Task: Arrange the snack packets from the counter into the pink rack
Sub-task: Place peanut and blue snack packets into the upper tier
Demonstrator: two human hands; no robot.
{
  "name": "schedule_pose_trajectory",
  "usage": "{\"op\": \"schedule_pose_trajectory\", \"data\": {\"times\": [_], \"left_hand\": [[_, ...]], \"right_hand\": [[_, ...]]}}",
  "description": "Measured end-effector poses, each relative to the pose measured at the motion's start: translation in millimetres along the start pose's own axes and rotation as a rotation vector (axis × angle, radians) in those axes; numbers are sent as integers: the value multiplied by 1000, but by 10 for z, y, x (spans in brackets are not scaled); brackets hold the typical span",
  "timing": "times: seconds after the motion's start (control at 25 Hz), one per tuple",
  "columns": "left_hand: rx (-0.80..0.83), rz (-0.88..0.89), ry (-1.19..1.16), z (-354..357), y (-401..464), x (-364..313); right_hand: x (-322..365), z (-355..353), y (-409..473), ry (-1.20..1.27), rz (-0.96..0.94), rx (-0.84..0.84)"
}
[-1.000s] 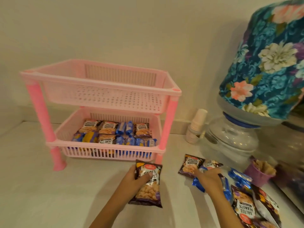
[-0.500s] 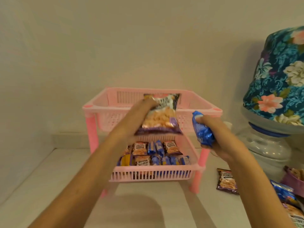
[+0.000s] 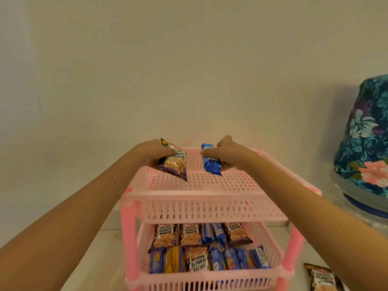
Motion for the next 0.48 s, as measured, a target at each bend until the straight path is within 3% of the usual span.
{"op": "schedule_pose_trajectory", "data": {"times": [0.16,0.28,0.36,0.4,0.48], "left_hand": [[67,-98,196,171,354,85],[0,-29,646,229,434,89],[-32,122,976,225,429,88],[35,190,1125,222,414,97],[299,164,1305,266,387,196]], "right_hand": [[-163,229,531,-319,-16,93],[-150,430,775,-465,-23,146],[-128,610,891,-505,-30,179],[-125,692,932,-517,-26,200],[-139,830,976,-514,2,240]]}}
Point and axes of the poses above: each hand's wrist, its own y-axis towards the middle knuckle, its own z-axis out of the palm, x = y × z, the point moved 1 cm from there along y, towards the middle knuckle, and after that the axes turned 7 degrees about -x, right-handed, at the moved point
